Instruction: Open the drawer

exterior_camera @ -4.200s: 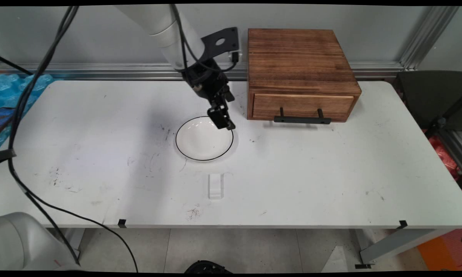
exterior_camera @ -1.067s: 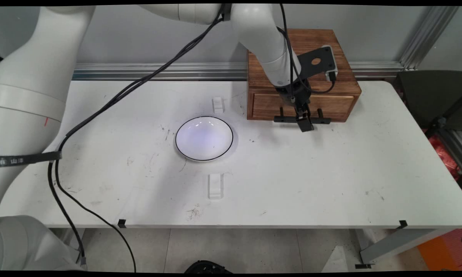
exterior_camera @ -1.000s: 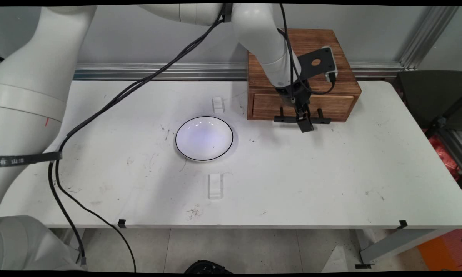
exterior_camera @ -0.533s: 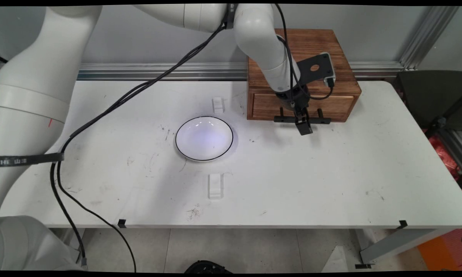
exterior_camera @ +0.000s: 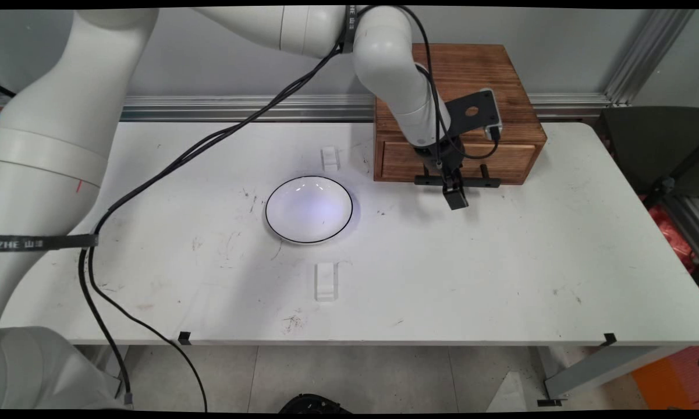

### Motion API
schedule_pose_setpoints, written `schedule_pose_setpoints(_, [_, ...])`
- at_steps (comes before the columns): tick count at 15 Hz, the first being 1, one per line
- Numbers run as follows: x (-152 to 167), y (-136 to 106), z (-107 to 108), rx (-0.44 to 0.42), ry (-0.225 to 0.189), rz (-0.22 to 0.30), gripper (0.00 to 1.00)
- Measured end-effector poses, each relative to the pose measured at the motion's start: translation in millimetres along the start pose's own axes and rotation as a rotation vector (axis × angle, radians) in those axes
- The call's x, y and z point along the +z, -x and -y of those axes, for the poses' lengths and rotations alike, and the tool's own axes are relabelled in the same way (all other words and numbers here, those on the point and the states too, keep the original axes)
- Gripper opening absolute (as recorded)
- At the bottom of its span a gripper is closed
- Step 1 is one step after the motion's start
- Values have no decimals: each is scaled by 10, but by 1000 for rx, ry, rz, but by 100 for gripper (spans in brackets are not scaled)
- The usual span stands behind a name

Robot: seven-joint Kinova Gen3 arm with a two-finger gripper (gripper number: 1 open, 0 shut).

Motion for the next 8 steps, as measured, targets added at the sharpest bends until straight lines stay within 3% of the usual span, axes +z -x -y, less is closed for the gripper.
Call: schedule_pose_setpoints(8, [84,93,-27,-9,-1,14,100])
